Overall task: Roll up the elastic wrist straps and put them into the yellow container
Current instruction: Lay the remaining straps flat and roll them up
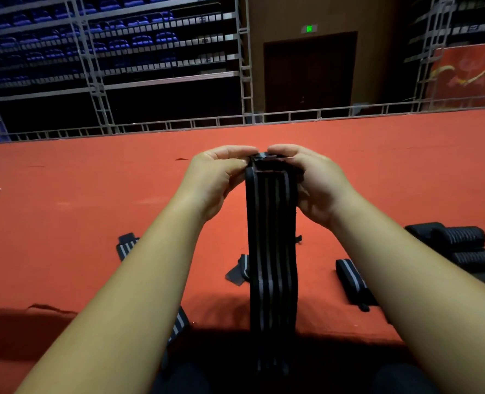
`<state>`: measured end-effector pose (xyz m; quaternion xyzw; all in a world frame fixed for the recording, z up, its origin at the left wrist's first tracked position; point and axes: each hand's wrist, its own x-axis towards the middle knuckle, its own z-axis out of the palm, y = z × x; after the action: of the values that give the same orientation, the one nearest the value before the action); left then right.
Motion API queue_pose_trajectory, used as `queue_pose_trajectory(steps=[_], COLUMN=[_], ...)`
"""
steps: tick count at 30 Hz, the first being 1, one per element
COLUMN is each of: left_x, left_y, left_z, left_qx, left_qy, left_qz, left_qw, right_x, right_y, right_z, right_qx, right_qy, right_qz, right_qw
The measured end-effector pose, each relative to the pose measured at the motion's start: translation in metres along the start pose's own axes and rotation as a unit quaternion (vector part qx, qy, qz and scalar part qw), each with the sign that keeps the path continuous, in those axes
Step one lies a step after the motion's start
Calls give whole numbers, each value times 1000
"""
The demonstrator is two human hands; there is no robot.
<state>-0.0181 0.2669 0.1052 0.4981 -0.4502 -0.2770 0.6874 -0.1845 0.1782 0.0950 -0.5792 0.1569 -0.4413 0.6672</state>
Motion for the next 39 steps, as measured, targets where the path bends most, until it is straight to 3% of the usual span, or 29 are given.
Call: queue_pose_trajectory(steps=[11,16,23,29,34,39], left_x=[9,12,18,32,35,35], left_y=[-67,-96,-136,-165,-176,-181], left_z=[9,10,17,17,20,22], left_qx=[-96,-51,23,25,31,45], left_qy=[34,4,20,41,57,38], left_qz=[-18,-46,-11,13,30,11], left_qw=[995,998,999,999,997,998], right_x=[20,31,35,46,44,38], right_y=[63,89,131,152,161,164], right_z=[-33,-53,-67,-75,-82,-90], right_qx=[42,-13,-64,6,-141,-170], right_qy=[-26,-25,17,22,14,10], right_qz=[-9,-30,-53,-14,65,66], right_qw=[999,999,996,1000,988,983])
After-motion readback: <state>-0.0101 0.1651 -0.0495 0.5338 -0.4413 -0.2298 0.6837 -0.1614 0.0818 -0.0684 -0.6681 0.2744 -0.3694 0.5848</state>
